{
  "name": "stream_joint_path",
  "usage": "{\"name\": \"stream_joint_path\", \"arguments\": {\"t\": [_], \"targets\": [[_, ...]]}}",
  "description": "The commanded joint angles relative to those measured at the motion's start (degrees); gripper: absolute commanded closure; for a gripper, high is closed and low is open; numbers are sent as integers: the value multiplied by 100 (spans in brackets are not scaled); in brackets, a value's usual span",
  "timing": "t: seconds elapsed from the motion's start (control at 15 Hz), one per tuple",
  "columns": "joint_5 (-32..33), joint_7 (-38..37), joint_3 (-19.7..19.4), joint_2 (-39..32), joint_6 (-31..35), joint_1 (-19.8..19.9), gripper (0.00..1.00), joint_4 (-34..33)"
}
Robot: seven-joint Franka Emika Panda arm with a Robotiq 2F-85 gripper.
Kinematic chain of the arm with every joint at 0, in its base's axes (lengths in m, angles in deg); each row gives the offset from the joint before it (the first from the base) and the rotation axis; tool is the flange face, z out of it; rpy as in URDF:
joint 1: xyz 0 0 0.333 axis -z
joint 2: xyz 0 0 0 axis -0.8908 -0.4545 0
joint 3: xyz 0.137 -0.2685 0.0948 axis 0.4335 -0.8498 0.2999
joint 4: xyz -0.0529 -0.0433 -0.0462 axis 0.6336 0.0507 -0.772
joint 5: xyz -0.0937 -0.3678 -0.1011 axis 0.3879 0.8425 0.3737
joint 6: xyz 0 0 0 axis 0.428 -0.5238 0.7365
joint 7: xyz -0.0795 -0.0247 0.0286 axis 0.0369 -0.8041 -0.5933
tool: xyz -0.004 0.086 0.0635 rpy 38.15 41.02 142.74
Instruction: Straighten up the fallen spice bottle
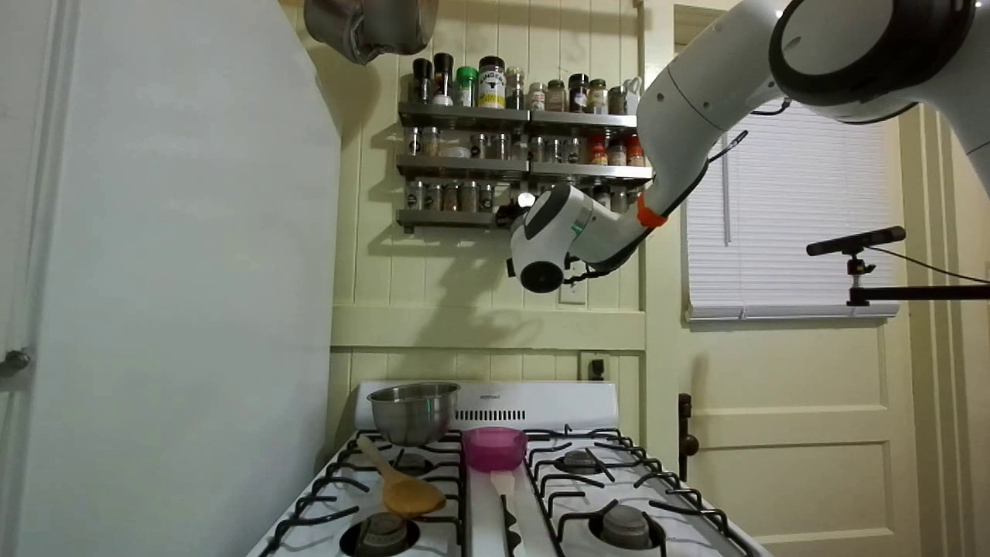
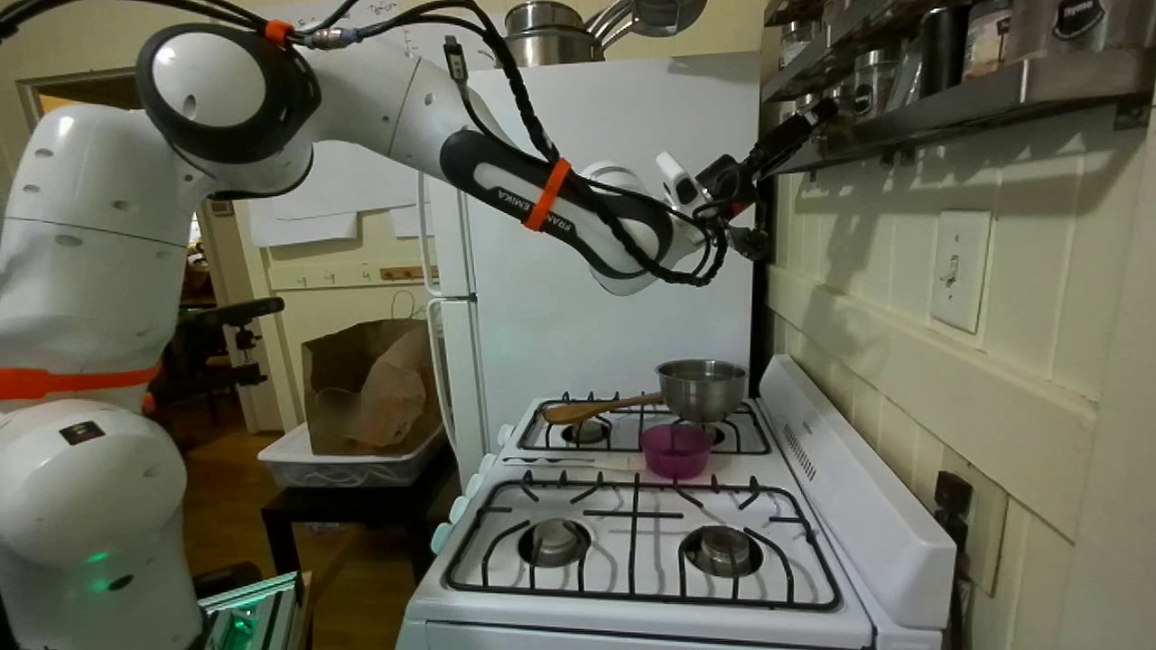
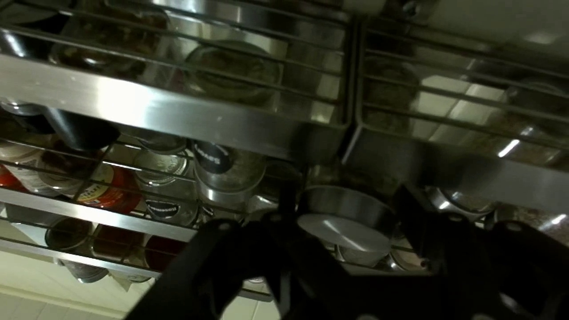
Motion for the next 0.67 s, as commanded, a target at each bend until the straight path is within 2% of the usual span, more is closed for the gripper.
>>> {"name": "stream_joint_path", "arguments": {"t": [0.0, 0.07, 0.13, 0.4, 0.6], "targets": [[0, -468, -557, -240, 304, -369, 53, -188], [0, -526, -633, -257, 325, -432, 55, -189], [0, -571, -703, -275, 356, -490, 69, -191], [0, -543, -904, -253, 477, -696, 72, -250], [0, -261, -768, -30, 606, -608, 73, -340]]}}
